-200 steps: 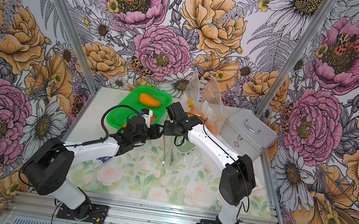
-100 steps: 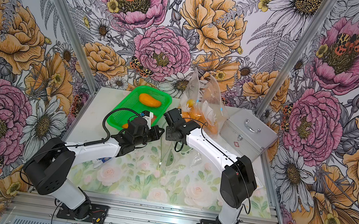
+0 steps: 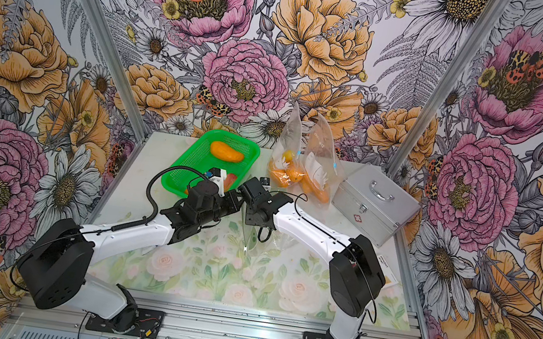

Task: Place the mango in a zip-top bag and seal the zipper
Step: Open the zipper of the food storage bag.

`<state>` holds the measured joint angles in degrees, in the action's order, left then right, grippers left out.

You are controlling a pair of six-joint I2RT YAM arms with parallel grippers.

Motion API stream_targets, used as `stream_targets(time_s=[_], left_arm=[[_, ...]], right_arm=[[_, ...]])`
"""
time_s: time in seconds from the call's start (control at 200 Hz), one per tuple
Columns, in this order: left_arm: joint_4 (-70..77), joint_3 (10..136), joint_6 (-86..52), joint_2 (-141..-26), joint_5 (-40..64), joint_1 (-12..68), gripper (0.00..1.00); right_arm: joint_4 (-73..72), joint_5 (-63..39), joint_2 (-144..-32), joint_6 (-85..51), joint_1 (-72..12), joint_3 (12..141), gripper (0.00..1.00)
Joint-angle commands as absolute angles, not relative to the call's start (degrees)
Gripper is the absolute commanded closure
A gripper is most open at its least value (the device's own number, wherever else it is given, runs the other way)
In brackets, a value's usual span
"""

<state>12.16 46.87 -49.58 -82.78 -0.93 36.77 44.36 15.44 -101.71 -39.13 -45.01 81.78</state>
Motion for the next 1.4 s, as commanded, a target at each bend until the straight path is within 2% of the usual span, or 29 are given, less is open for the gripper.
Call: stream_targets(time_s=[0.0,0.065,0.175,0.28,0.38,0.515,0.605,0.615,0.66,0.696,0.796,0.886,0.966,1.156,1.396], left_arm=[[11.89,45.35,-48.85,-79.52,-2.51,34.37,1.00],[9.93,45.84,-47.25,-79.10,-1.85,33.14,1.00],[7.32,47.92,-43.85,-80.06,0.52,31.78,1.00],[6.25,50.62,-40.76,-82.25,3.95,31.72,1.00],[4.53,53.48,-38.77,-84.96,6.99,32.22,1.00],[-0.15,57.33,-36.02,-88.56,8.20,32.70,1.00],[-4.57,60.80,-32.65,-92.03,7.59,32.50,0.99],[-5.23,61.17,-32.27,-92.62,7.19,32.47,0.99],[-7.11,62.72,-30.60,-94.51,6.55,32.24,0.97],[-7.27,63.17,-29.90,-95.60,6.93,31.87,0.94],[-4.38,62.95,-30.30,-96.31,10.22,30.61,0.75],[-2.07,62.38,-31.43,-95.06,12.03,29.94,0.53],[-1.19,61.79,-32.01,-92.97,12.69,29.62,0.42],[-1.21,58.19,-32.18,-86.20,7.50,25.67,0.27],[-4.68,63.06,-23.38,-89.37,7.15,19.72,0.20]], right_arm=[[45.98,22.06,-97.88,-39.06,-45.07,80.92,0.84],[49.33,26.54,-94.80,-37.19,-45.02,81.82,0.88],[56.03,31.11,-89.94,-33.92,-45.07,84.43,0.89],[61.51,31.76,-86.71,-32.57,-45.13,86.45,0.92],[66.23,30.73,-85.09,-32.13,-45.12,88.49,0.91],[78.69,30.73,-91.17,-32.13,-45.07,97.85,0.91],[81.88,30.34,-96.98,-32.09,-45.13,101.43,0.91],[81.86,31.52,-97.50,-33.91,-45.11,101.67,0.99],[80.83,32.88,-99.33,-34.33,-44.91,102.35,1.00],[79.67,32.50,-100.47,-33.92,-44.59,103.08,1.00],[76.16,30.89,-103.26,-32.48,-43.79,105.58,1.00],[74.70,30.64,-105.38,-32.29,-43.68,108.46,1.00],[73.79,30.64,-106.80,-32.29,-43.77,109.59,1.00],[73.04,30.64,-108.08,-32.29,-43.71,109.58,1.00],[71.74,30.64,-109.04,-32.29,-43.76,109.85,1.00]])
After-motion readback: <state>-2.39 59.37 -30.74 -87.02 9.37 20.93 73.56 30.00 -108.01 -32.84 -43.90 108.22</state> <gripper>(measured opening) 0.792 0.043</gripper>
